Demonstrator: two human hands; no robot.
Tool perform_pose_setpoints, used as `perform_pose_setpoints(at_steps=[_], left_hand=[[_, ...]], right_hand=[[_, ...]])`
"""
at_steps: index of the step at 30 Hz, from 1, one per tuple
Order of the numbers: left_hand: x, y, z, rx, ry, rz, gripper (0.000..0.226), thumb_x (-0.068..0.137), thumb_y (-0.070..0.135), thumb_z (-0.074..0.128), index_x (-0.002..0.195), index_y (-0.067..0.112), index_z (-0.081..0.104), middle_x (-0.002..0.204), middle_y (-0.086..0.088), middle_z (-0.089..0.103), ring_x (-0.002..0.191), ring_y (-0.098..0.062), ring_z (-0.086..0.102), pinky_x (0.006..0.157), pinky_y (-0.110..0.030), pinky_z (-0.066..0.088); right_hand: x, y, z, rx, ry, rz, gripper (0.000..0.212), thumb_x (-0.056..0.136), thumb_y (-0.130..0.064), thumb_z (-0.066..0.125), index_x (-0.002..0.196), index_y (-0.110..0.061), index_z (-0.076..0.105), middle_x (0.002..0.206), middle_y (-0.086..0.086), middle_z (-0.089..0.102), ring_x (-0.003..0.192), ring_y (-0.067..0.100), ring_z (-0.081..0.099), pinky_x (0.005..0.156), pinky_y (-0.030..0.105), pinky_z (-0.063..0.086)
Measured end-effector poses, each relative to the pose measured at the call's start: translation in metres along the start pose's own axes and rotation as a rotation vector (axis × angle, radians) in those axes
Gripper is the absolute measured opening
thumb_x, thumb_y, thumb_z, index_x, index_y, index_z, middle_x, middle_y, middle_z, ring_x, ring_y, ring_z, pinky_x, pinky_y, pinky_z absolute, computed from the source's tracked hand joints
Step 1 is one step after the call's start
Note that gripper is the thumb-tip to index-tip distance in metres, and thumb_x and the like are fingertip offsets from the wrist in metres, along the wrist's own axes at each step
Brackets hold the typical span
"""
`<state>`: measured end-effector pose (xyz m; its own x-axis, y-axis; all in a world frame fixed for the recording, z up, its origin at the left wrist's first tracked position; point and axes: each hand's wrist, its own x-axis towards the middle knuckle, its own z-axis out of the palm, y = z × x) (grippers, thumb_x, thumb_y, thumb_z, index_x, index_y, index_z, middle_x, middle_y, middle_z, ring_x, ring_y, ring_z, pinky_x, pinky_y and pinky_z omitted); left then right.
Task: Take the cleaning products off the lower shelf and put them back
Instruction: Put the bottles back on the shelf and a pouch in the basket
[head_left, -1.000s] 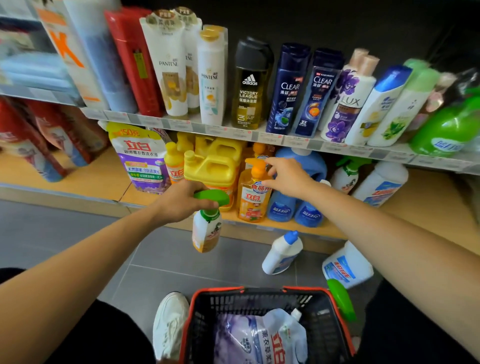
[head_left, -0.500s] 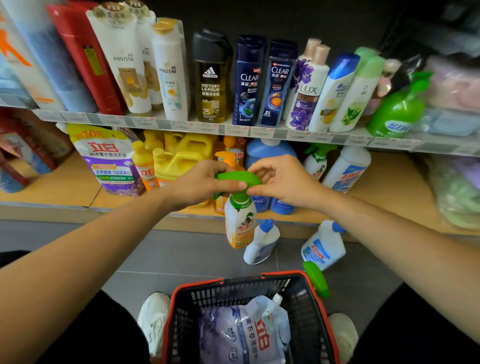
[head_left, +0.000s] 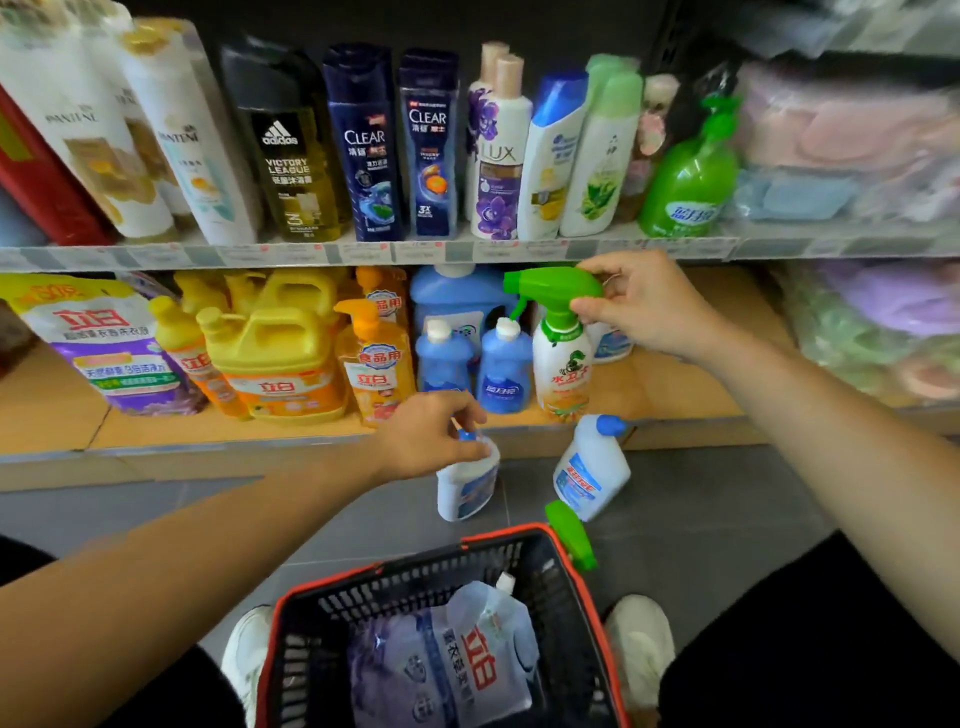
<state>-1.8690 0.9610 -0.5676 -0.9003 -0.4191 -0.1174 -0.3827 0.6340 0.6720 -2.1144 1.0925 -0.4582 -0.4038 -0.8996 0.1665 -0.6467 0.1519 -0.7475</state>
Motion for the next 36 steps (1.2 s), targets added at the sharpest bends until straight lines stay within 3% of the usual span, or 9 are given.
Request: perform_pose_setpoints(at_steps=[5, 9, 13, 16, 24, 28, 32, 34, 36], left_hand=[[0.028, 0.014, 0.076, 0.084, -0.264, 0.111, 0.045, 0.085, 0.035, 0.08, 0.122, 0.013, 0.067, 0.12, -0.001, 0.069, 0.108, -0.019, 0.064, 0.091, -0.027, 0.05], [0.044, 0.021, 0.122, 0.178, -0.508, 0.198, 0.058, 0.085, 0.038, 0.08, 0.135, 0.017, 0.061, 0.136, -0.009, 0.059, 0.124, -0.024, 0.055, 0.107, -0.033, 0.042], [0.055, 0.02, 0.142, 0.212, -0.593, 0.247, 0.061, 0.082, 0.03, 0.083, 0.136, 0.014, 0.06, 0.137, -0.012, 0.053, 0.125, -0.028, 0.052, 0.101, -0.027, 0.04], [0.059, 0.017, 0.148, 0.238, -0.606, 0.264, 0.057, 0.086, 0.027, 0.079, 0.138, 0.018, 0.058, 0.138, -0.007, 0.053, 0.125, -0.026, 0.053, 0.101, -0.032, 0.041], [0.063, 0.008, 0.157, 0.255, -0.485, 0.255, 0.04, 0.091, 0.033, 0.071, 0.127, 0.021, 0.056, 0.12, -0.002, 0.053, 0.109, -0.027, 0.059, 0.085, -0.035, 0.045], [0.058, 0.008, 0.149, 0.197, -0.369, 0.245, 0.042, 0.094, 0.037, 0.067, 0.13, 0.021, 0.054, 0.119, -0.005, 0.052, 0.108, -0.027, 0.058, 0.086, -0.036, 0.043], [0.051, 0.018, 0.122, 0.093, -0.245, 0.265, 0.04, 0.093, 0.037, 0.07, 0.126, 0.016, 0.059, 0.118, -0.005, 0.057, 0.109, -0.022, 0.056, 0.092, -0.039, 0.047], [0.049, 0.023, 0.103, 0.002, -0.153, 0.27, 0.034, 0.091, 0.035, 0.073, 0.118, 0.015, 0.064, 0.11, -0.004, 0.061, 0.101, -0.018, 0.057, 0.088, -0.039, 0.048], [0.046, 0.029, 0.084, -0.072, -0.054, 0.256, 0.029, 0.09, 0.035, 0.075, 0.111, 0.016, 0.066, 0.103, -0.001, 0.065, 0.091, -0.015, 0.058, 0.08, -0.035, 0.048]], right_hand=[[0.012, 0.046, -0.006, -0.086, -0.032, 0.066, 0.037, 0.085, -0.004, 0.076, 0.121, -0.003, 0.066, 0.096, 0.009, 0.071, 0.074, 0.008, 0.065, 0.073, 0.024, 0.053], [0.022, 0.081, 0.005, -0.036, -0.044, 0.12, 0.04, 0.087, -0.002, 0.073, 0.126, -0.003, 0.064, 0.106, 0.008, 0.069, 0.081, 0.003, 0.063, 0.074, 0.011, 0.05], [0.033, 0.105, 0.021, 0.035, -0.02, 0.183, 0.044, 0.087, -0.001, 0.073, 0.129, -0.004, 0.063, 0.109, 0.007, 0.07, 0.097, 0.017, 0.067, 0.094, 0.039, 0.055], [0.04, 0.117, 0.031, 0.121, 0.025, 0.253, 0.047, 0.089, 0.001, 0.069, 0.135, -0.004, 0.058, 0.116, 0.011, 0.068, 0.109, 0.025, 0.065, 0.101, 0.045, 0.052], [0.056, 0.134, 0.035, 0.185, 0.175, 0.359, 0.049, 0.09, -0.005, 0.07, 0.137, -0.006, 0.057, 0.126, 0.011, 0.064, 0.118, 0.026, 0.06, 0.104, 0.043, 0.05], [0.049, 0.13, 0.027, 0.189, 0.115, 0.401, 0.061, 0.089, -0.004, 0.072, 0.144, -0.008, 0.048, 0.126, 0.01, 0.058, 0.116, 0.031, 0.062, 0.097, 0.047, 0.055], [0.031, 0.118, 0.012, -0.088, -0.014, 0.349, 0.079, 0.085, -0.015, 0.078, 0.152, -0.008, 0.037, 0.147, 0.014, 0.049, 0.136, 0.026, 0.047, 0.11, 0.041, 0.043], [0.019, 0.105, 0.004, -0.229, -0.096, 0.305, 0.076, 0.083, -0.021, 0.081, 0.148, -0.008, 0.043, 0.137, 0.013, 0.059, 0.129, 0.026, 0.054, 0.105, 0.035, 0.044], [0.005, 0.092, -0.003, -0.25, -0.212, 0.28, 0.052, 0.082, -0.024, 0.081, 0.13, -0.012, 0.061, 0.107, 0.005, 0.073, 0.106, 0.021, 0.067, 0.094, 0.037, 0.052]])
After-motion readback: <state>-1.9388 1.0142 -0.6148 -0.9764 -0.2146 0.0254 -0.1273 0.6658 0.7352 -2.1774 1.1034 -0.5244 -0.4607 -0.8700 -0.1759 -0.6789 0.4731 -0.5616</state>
